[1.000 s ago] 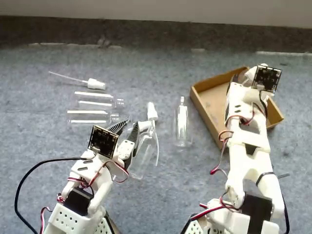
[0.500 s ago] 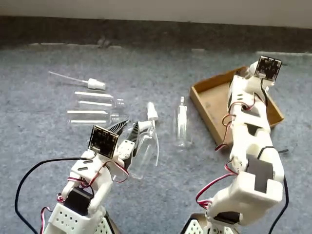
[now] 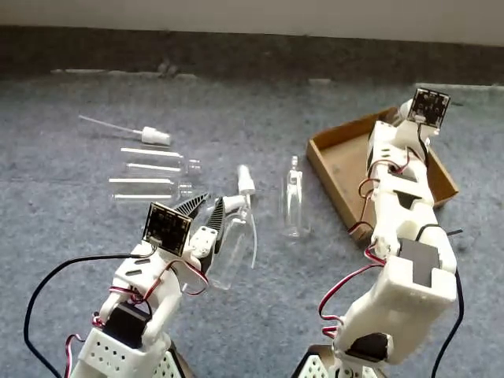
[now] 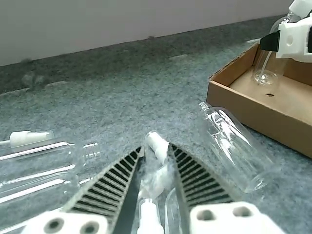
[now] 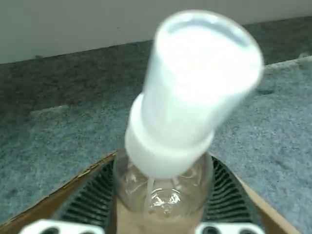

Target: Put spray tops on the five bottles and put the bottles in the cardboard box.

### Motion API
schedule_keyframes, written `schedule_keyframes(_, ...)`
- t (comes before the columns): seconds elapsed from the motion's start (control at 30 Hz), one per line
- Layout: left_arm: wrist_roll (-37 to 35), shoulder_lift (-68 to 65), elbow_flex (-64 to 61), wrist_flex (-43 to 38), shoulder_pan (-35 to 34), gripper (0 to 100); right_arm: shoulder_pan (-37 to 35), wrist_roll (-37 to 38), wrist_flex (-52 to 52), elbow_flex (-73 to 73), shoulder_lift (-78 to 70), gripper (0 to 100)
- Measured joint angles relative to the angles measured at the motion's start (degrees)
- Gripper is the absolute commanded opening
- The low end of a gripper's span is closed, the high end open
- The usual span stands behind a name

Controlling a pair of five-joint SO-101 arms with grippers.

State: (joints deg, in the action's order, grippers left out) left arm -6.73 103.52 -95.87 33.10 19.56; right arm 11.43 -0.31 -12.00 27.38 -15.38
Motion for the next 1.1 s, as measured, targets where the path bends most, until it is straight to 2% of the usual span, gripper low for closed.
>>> schedule_keyframes(0.1,0.0,0.0,0.0,0.0,0.0,4,0.0,0.0,0.0,0.0,0.0,18.1)
schedule_keyframes(0.37,0.0,0.0,0.0,0.0,0.0,4,0.0,0.0,0.0,0.0,0.0,19.7)
schedule_keyframes(0.57,0.0,0.0,0.0,0.0,0.0,4,0.0,0.0,0.0,0.0,0.0,29.8)
schedule_keyframes(1.1,0.0,0.0,0.0,0.0,0.0,4,0.0,-0.1,0.0,0.0,0.0,30.3)
